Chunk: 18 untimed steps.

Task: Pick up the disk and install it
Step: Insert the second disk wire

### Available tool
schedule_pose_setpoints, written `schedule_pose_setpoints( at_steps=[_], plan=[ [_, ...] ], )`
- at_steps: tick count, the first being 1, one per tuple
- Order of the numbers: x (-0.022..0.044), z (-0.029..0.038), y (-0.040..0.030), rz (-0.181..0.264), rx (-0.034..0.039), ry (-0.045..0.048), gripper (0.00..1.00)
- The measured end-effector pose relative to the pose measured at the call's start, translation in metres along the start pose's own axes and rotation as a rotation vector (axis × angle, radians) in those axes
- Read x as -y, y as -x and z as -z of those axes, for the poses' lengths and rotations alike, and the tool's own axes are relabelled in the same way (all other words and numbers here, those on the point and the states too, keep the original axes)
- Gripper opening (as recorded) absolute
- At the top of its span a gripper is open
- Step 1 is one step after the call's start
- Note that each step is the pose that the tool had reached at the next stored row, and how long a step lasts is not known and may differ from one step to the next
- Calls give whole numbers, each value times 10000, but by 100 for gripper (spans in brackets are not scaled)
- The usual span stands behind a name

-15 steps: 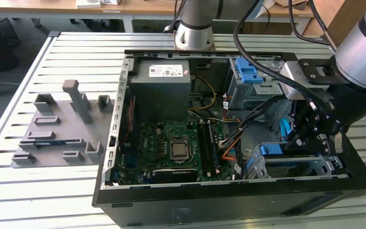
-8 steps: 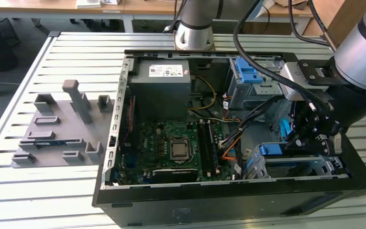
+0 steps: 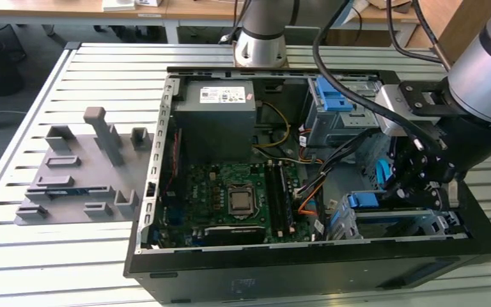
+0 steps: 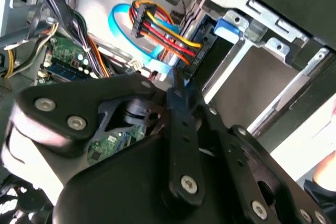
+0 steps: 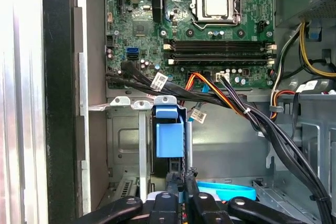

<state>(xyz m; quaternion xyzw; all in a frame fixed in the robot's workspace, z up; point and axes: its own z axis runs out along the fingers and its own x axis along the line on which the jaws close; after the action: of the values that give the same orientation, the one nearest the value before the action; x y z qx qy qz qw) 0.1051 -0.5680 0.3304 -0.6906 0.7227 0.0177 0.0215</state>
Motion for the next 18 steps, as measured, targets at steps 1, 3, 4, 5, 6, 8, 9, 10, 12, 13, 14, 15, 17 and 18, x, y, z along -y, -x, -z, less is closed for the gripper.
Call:
schedule_pose_setpoints(
  at_steps=[1,3,4,5,6,8,9,10,12,13,14,15,17,18],
  plan=[
    [0,2,0,0,-6,0,24],
    [0,6,0,0,-48,-1,24],
    [0,8,0,0,-55,-1,24],
    [0,11,0,0,-62,-2,24],
    [0,17,1,0,-68,-2,24],
    [0,28,1,0,-69,-2,24],
    [0,33,2,0,-69,-2,24],
    [0,40,2,0,-70,-3,24],
    [0,53,3,0,-72,-2,24],
    [0,58,3,0,-73,-3,24],
    [0,65,4,0,-76,-2,24],
    [0,70,4,0,-79,-2,24],
    [0,84,5,0,-83,0,24],
    [0,94,6,0,-84,1,24]
  ],
)
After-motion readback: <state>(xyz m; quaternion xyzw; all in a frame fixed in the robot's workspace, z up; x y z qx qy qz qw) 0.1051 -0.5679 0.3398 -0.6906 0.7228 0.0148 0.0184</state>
